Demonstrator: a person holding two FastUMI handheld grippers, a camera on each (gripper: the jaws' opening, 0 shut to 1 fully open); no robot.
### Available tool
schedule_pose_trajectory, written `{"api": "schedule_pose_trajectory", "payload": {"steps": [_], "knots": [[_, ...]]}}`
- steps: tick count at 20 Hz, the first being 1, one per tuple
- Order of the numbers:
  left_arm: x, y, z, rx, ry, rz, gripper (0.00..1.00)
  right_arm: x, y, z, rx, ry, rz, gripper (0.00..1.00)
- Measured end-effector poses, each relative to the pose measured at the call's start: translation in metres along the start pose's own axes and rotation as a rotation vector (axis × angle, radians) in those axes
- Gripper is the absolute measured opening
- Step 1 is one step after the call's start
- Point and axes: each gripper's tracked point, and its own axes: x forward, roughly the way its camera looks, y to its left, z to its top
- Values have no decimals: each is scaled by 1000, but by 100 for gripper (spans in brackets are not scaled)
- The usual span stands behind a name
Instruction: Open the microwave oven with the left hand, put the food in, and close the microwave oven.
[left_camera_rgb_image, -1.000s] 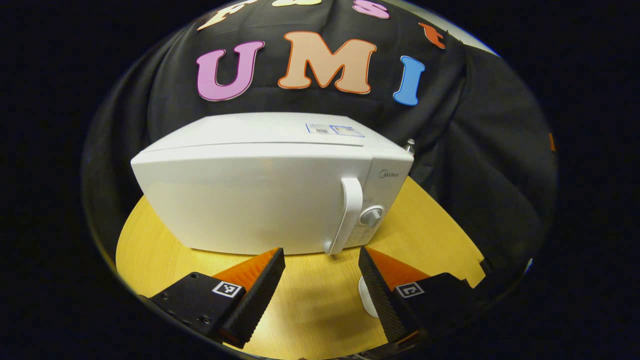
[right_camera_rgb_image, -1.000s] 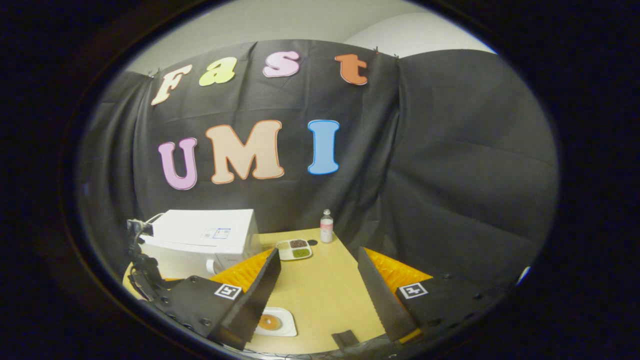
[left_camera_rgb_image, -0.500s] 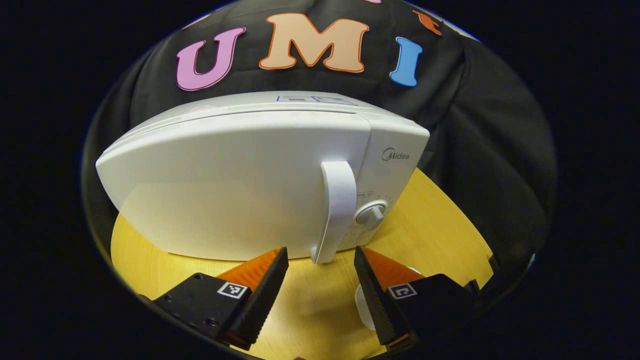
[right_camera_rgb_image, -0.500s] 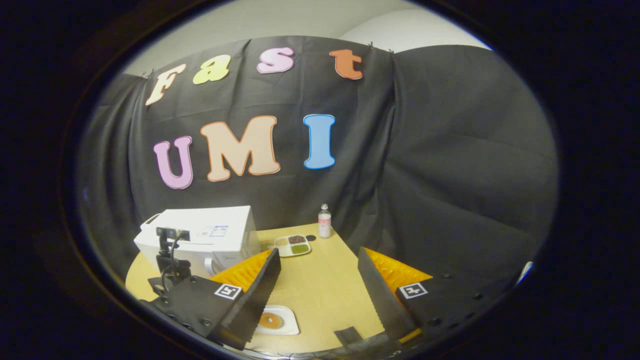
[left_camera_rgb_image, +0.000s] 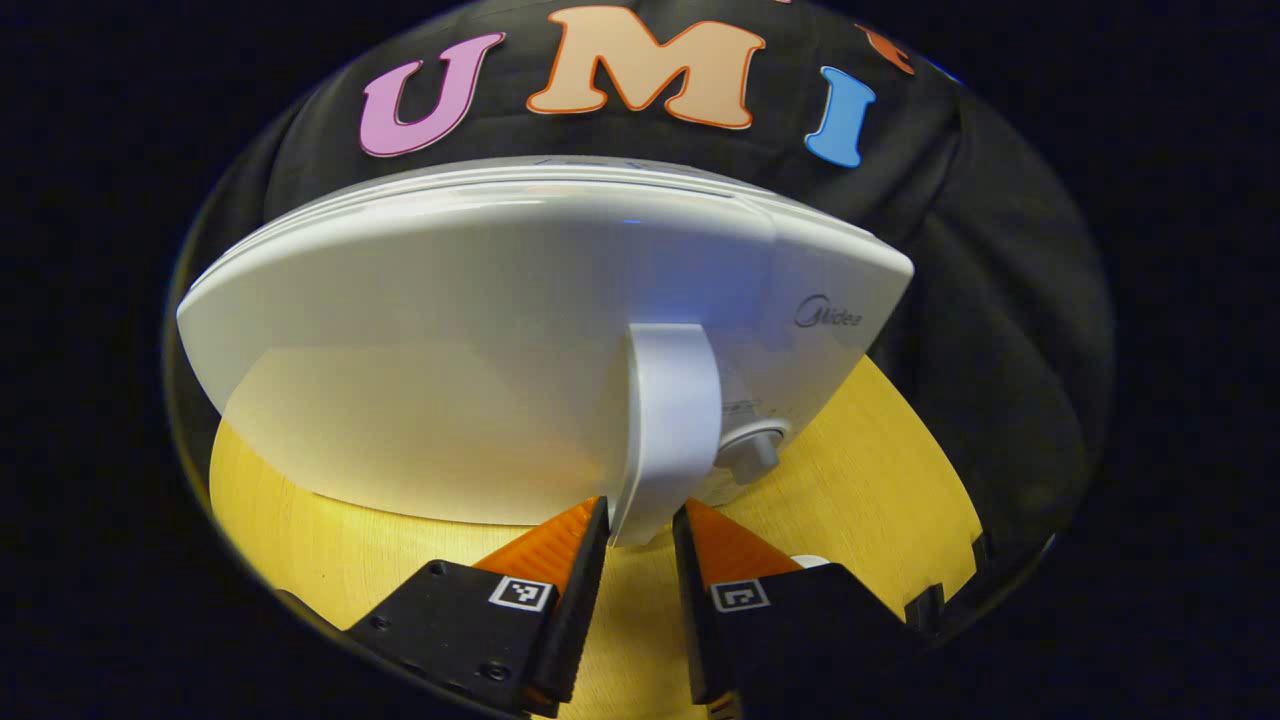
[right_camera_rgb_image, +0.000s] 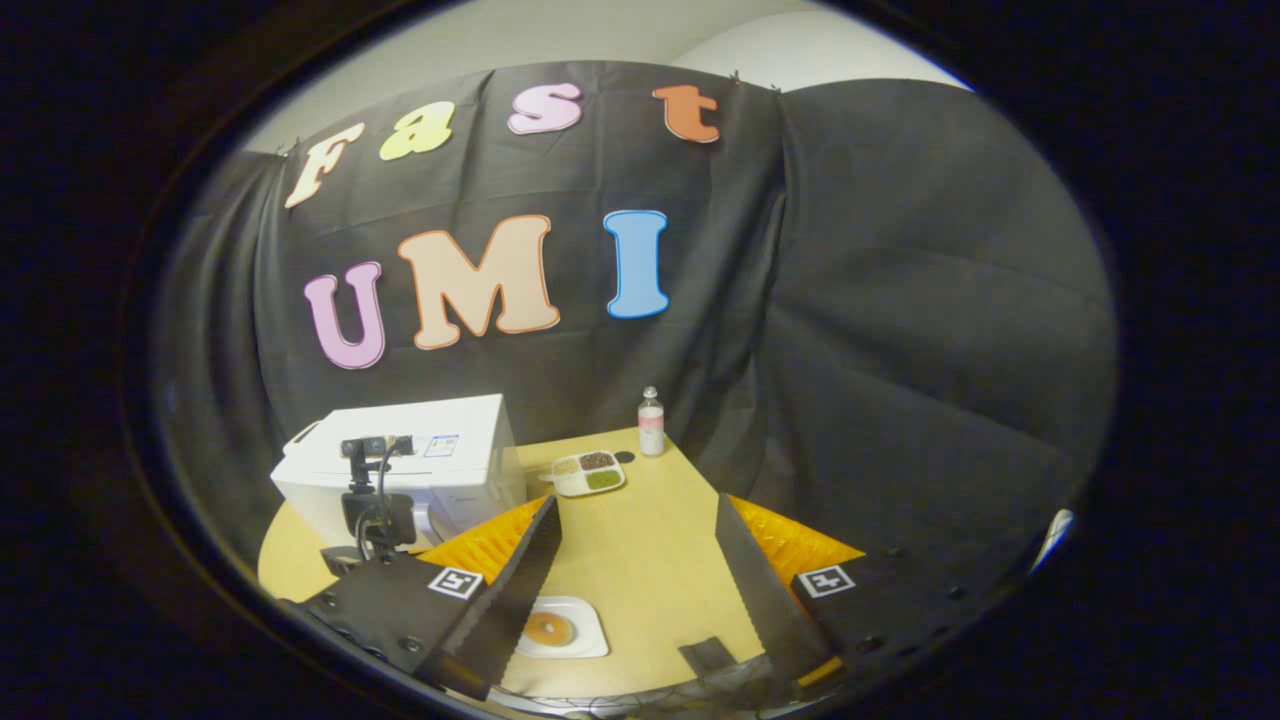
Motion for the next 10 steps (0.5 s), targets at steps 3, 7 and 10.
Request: {"api": "schedule_pose_trajectory", "payload": {"steps": [3,7,10], "knots": [[5,1,0,-41,29,1,40,-2,-3,-6,8,12,-12,98],[1,-2,0,29,35,33,29,-7,-7,-9,-6,19,-25,97],[4,-2,-1,75,17,56,17,-11,-6,-13,-2,29,-19,97]]}}
